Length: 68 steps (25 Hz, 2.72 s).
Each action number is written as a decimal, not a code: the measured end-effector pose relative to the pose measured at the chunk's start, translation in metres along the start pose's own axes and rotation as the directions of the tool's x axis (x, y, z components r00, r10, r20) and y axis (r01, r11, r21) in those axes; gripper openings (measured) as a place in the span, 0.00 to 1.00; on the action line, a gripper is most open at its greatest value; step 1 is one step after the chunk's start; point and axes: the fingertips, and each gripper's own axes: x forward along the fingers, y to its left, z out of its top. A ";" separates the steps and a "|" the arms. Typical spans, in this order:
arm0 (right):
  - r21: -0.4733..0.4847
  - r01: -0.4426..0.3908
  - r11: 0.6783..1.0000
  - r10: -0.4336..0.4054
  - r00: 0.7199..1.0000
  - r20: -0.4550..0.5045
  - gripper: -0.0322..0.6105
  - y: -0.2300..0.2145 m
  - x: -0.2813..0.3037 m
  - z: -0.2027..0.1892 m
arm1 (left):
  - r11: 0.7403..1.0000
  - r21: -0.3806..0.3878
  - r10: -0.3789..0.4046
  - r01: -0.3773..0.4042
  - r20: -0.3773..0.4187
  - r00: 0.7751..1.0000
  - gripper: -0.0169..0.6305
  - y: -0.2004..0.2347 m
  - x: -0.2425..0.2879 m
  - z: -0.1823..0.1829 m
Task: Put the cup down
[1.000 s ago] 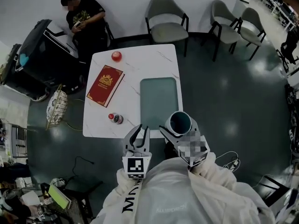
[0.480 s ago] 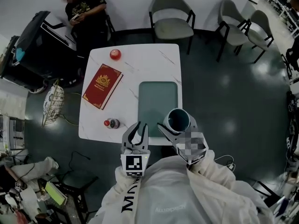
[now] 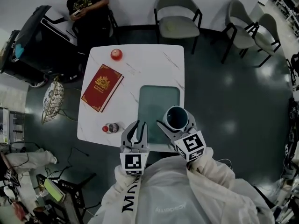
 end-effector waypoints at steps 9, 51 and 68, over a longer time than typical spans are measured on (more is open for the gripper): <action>-0.029 -0.048 0.998 0.047 0.999 -0.021 0.63 -0.025 0.038 0.003 | 0.998 -0.035 0.048 -0.049 -0.031 0.998 0.17 0.012 0.033 -0.007; -0.138 -0.112 0.984 0.100 0.991 -0.087 0.63 -0.067 0.178 -0.080 | 0.986 -0.115 0.101 -0.120 -0.159 0.982 0.17 0.058 0.097 -0.056; -0.175 -0.121 0.977 0.096 0.985 -0.147 0.63 -0.075 0.210 -0.120 | 0.986 -0.122 0.092 -0.115 -0.181 0.979 0.17 0.058 0.103 -0.059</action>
